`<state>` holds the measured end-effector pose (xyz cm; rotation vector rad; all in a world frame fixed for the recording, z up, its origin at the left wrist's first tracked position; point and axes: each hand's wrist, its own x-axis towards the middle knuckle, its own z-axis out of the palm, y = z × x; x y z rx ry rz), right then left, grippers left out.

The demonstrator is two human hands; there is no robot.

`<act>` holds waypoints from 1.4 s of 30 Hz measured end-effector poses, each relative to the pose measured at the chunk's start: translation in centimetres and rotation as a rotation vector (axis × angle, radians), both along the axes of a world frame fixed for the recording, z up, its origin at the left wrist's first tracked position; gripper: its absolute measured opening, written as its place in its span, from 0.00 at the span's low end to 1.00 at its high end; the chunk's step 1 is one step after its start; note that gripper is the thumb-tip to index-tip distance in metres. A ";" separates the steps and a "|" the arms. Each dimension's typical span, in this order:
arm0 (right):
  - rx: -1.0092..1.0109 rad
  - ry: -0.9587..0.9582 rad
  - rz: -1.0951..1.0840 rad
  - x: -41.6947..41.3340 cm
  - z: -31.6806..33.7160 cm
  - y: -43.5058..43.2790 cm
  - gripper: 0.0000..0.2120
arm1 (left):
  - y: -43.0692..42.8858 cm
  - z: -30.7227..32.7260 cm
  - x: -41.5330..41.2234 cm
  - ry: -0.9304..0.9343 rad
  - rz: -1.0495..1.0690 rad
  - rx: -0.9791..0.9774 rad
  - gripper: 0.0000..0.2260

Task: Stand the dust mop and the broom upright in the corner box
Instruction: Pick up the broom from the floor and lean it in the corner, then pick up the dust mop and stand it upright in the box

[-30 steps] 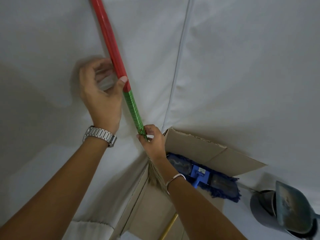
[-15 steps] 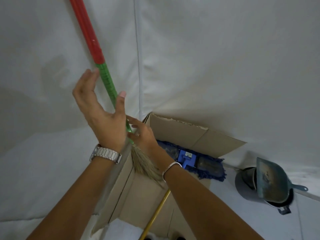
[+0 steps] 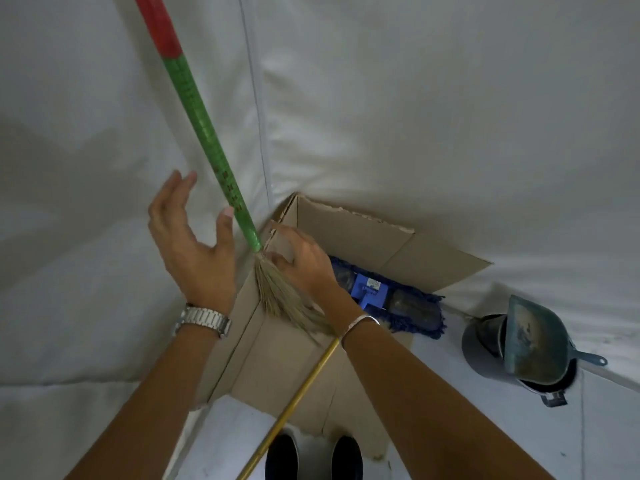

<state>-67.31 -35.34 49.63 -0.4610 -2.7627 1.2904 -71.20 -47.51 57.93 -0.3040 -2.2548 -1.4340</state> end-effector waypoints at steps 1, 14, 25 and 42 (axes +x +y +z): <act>0.040 -0.010 0.032 1.1 -0.7 -0.1 0.24 | -0.6 -1.5 1.1 -0.034 0.001 -0.020 0.20; 0.368 -0.305 0.621 9.6 -18.4 -6.4 0.22 | -14.6 -27.3 17.1 -0.689 0.283 -0.389 0.15; 0.338 -0.509 0.986 17.3 -42.5 -17.3 0.23 | -26.0 -53.3 26.6 -1.449 1.266 0.572 0.33; 0.352 -0.619 1.218 20.5 -51.0 -21.8 0.22 | -34.7 -61.7 33.0 -1.405 1.334 1.358 0.10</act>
